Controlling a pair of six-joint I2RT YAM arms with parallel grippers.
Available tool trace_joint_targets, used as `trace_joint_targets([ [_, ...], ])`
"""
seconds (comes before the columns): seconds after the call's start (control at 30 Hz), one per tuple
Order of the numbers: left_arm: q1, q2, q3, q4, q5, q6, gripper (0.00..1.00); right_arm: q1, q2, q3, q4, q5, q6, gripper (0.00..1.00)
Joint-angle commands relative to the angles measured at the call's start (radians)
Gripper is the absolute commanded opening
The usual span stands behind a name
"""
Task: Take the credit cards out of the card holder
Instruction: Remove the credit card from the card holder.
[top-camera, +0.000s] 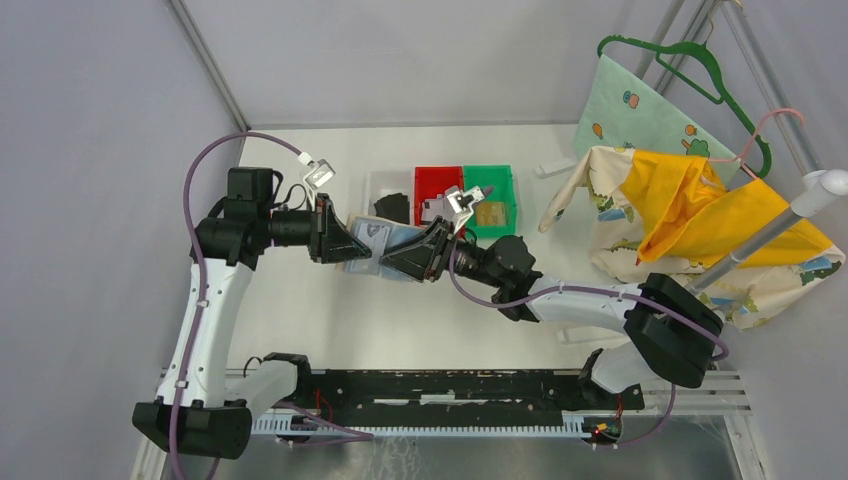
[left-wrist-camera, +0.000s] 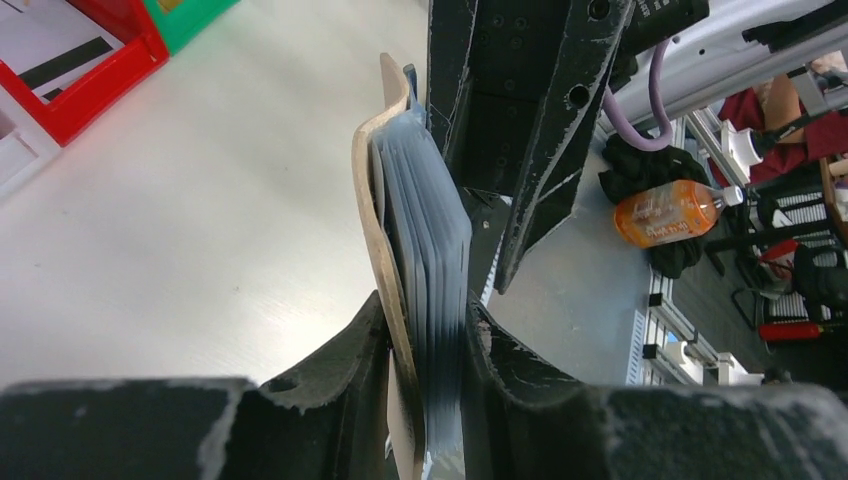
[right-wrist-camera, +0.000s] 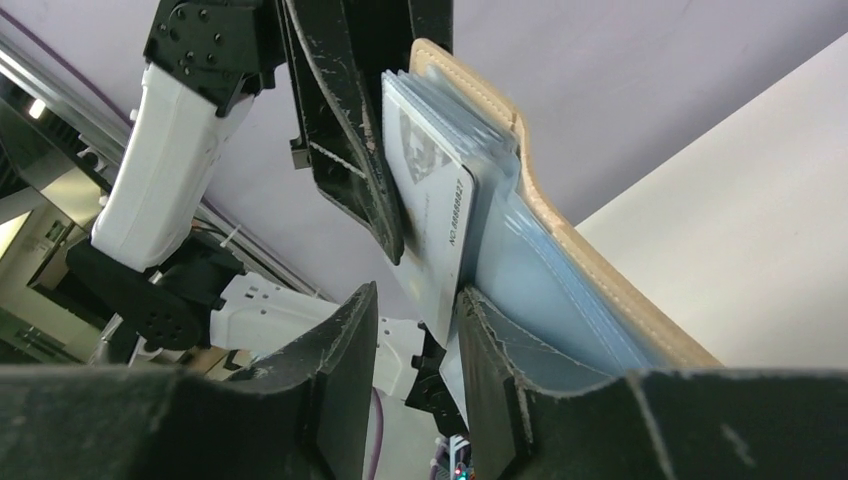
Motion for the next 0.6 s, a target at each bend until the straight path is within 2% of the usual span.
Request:
trace_joint_targets([
  [0.0, -0.025, -0.055, -0.014, 0.171, 0.12, -0.238, 0.02, 0.008, -0.001, 0.04, -0.028, 0.073, -0.048, 0.39],
  [0.13, -0.026, -0.051, -0.022, 0.171, 0.133, -0.242, 0.04, 0.009, 0.024, 0.036, 0.044, 0.06, -0.015, 0.34],
  [0.27, -0.026, -0.049, -0.035, 0.171, 0.133, -0.242, 0.14, 0.01, 0.054, 0.056, 0.08, 0.036, 0.011, 0.31],
  [0.57, -0.026, -0.039, -0.05, 0.196, 0.146, -0.272, 0.24, 0.009, 0.101, 0.041, 0.178, 0.029, 0.08, 0.15],
])
